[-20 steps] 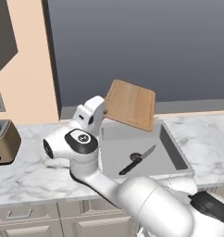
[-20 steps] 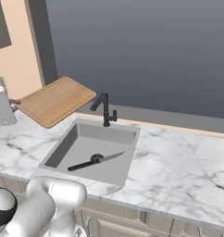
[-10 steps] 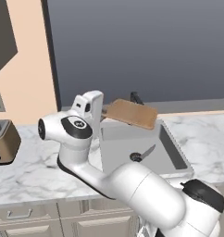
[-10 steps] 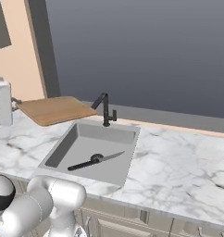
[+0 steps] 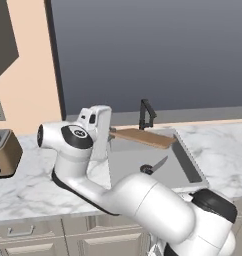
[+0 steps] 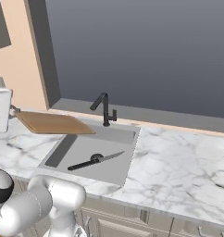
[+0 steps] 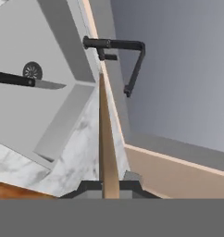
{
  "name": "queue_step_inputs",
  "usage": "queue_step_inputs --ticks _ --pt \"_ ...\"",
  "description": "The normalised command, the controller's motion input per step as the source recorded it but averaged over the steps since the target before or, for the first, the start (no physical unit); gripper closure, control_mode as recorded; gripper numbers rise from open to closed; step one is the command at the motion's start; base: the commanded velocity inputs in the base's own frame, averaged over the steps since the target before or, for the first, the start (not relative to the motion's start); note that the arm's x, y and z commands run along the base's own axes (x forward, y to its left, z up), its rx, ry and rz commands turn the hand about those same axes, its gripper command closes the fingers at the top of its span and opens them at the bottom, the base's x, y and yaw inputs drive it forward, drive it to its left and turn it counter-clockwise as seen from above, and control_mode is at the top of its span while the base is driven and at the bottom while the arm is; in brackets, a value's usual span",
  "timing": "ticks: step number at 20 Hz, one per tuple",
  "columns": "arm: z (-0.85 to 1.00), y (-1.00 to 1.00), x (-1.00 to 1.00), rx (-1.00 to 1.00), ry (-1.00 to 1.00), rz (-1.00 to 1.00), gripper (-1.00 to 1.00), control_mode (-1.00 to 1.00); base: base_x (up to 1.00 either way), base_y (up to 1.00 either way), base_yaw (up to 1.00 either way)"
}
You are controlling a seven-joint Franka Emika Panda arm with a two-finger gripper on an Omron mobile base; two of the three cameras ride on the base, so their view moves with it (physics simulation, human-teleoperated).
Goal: Move the cutting board and knife to the sink. Then move spray from the cabinet to the counter.
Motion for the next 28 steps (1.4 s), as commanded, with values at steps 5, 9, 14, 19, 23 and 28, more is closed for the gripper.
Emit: queue_step_inputs --ticks 5,9,14,19,23,28 --pt "-0.24 -0.01 0.0 0.0 0.14 -0.01 1.0 -1.0 0.0 0.0 0.0" --pt "-0.16 -0.04 0.06 0.0 0.09 0.0 1.0 -1.0 0.0 0.0 0.0" --pt "-0.13 -0.06 0.22 0.01 0.01 0.0 1.0 -1.0 0.0 0.0 0.0" --pt "-0.25 -0.2 0.21 0.0 0.03 0.0 1.0 -1.0 0.0 0.0 0.0" --pt "-0.36 -0.29 0.19 0.0 0.03 -0.01 1.0 -1.0 0.0 0.0 0.0" --pt "-0.36 -0.31 0.3 0.0 0.01 -0.04 1.0 -1.0 0.0 0.0 0.0"
